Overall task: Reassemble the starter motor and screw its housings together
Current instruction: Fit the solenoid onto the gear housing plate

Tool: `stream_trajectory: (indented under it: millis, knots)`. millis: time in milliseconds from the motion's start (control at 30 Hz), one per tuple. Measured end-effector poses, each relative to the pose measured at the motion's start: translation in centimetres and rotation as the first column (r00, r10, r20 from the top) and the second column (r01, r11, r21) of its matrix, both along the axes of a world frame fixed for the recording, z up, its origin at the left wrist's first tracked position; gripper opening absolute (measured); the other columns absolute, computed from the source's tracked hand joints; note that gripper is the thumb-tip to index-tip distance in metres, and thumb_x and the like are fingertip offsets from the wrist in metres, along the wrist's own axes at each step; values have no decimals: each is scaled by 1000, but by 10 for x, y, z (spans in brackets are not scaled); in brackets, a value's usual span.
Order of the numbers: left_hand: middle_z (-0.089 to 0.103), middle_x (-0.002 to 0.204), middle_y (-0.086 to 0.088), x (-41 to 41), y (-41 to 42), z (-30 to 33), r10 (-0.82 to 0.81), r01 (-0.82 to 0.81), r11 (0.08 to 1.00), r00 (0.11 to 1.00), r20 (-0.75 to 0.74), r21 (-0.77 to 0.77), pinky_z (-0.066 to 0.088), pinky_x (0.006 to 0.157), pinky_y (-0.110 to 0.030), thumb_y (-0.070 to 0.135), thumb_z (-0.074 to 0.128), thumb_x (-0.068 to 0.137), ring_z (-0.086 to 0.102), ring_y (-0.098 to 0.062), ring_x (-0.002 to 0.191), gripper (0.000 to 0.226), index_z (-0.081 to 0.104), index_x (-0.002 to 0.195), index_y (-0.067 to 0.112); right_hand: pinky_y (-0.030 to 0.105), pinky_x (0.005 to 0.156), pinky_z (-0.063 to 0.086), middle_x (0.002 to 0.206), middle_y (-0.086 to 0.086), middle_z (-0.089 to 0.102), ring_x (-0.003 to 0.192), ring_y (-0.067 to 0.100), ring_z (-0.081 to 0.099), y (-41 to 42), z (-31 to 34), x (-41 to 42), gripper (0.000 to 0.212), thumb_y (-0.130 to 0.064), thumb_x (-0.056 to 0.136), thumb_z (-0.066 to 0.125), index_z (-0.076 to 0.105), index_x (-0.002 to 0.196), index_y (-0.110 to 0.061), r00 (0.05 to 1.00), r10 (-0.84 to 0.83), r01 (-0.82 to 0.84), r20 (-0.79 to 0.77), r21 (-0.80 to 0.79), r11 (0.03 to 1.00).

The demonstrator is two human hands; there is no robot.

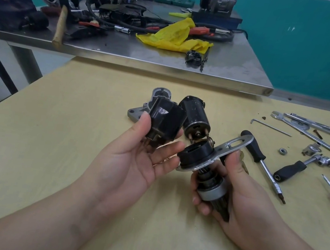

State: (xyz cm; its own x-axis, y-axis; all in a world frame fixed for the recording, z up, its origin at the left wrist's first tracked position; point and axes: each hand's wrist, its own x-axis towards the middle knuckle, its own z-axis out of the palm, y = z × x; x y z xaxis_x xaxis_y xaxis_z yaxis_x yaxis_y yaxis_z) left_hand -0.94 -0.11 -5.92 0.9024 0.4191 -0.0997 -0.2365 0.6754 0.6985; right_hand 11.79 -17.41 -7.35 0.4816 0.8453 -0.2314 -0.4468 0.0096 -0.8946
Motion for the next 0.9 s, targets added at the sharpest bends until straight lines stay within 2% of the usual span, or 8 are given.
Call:
stream_trajectory:
  millis: [133, 267, 333, 400, 533, 667, 767, 900]
  knots:
    - [75, 117, -16, -2, 0, -2, 69, -73, 993, 996, 52, 91, 64, 81, -33, 29, 89, 79, 78, -27, 94, 59, 70, 130, 7, 31, 51, 51, 91, 22, 66, 69, 31, 63, 0, 1, 0, 86, -87, 61, 82, 81, 105, -13, 1000, -10, 10, -15, 2, 1000]
    - [76, 109, -15, -2, -4, -4, 167, -180, 944, 984, 67, 276, 63, 76, -34, 26, 79, 78, 77, -30, 88, 57, 61, 129, 8, 32, 50, 51, 90, 24, 66, 68, 32, 63, 0, 2, -1, 87, -87, 60, 83, 80, 102, -11, 1000, -12, 12, -18, -1, 1000]
    - [76, 113, -12, -3, -7, -3, 258, -256, 879, 965, 49, 403, 61, 75, -33, 30, 79, 75, 76, -30, 92, 61, 64, 132, 14, 33, 51, 51, 90, 25, 67, 70, 36, 61, 1, 2, -2, 84, -87, 63, 80, 79, 99, -11, 1000, -10, 10, 3, -3, 1000]
    - [76, 116, -5, -5, -9, -2, 345, -310, 783, 938, 38, 539, 57, 71, -23, 36, 78, 72, 74, -29, 96, 61, 69, 131, 26, 33, 54, 51, 89, 26, 67, 73, 39, 57, 0, 3, -3, 83, -88, 68, 76, 78, 97, -11, 999, 2, -1, 41, -22, 1000]
    - [76, 112, -1, -10, -11, -1, 376, -326, 658, 923, 79, 679, 53, 63, -17, 41, 76, 72, 73, -20, 90, 53, 72, 125, 36, 35, 54, 52, 86, 22, 68, 69, 37, 57, 1, 5, -6, 84, -90, 69, 73, 78, 96, -11, 995, 28, -22, 100, -55, 998]
    - [75, 120, 5, -12, -14, -2, 341, -320, 577, 930, 135, 751, 59, 85, -26, 34, 81, 77, 74, -19, 106, 57, 67, 132, 34, 33, 51, 51, 84, 19, 69, 69, 35, 61, 2, 8, -9, 82, -90, 66, 75, 81, 97, -14, 990, 40, -32, 136, -63, 997]
    - [72, 125, 7, -13, -14, -3, 292, -313, 518, 939, 179, 796, 59, 89, -44, 34, 87, 79, 71, -27, 114, 62, 61, 135, 39, 32, 51, 51, 83, 18, 68, 69, 33, 62, 1, 9, -10, 83, -91, 65, 74, 82, 95, -14, 988, 40, -29, 149, -74, 997]
    - [69, 128, 11, -11, -13, -2, 272, -380, 436, 920, 284, 816, 55, 94, -35, 49, 93, 76, 70, -28, 116, 68, 57, 135, 46, 32, 50, 50, 83, 18, 68, 69, 31, 62, 1, 11, -11, 80, -91, 64, 75, 81, 90, -15, 988, 37, -27, 147, -72, 997]
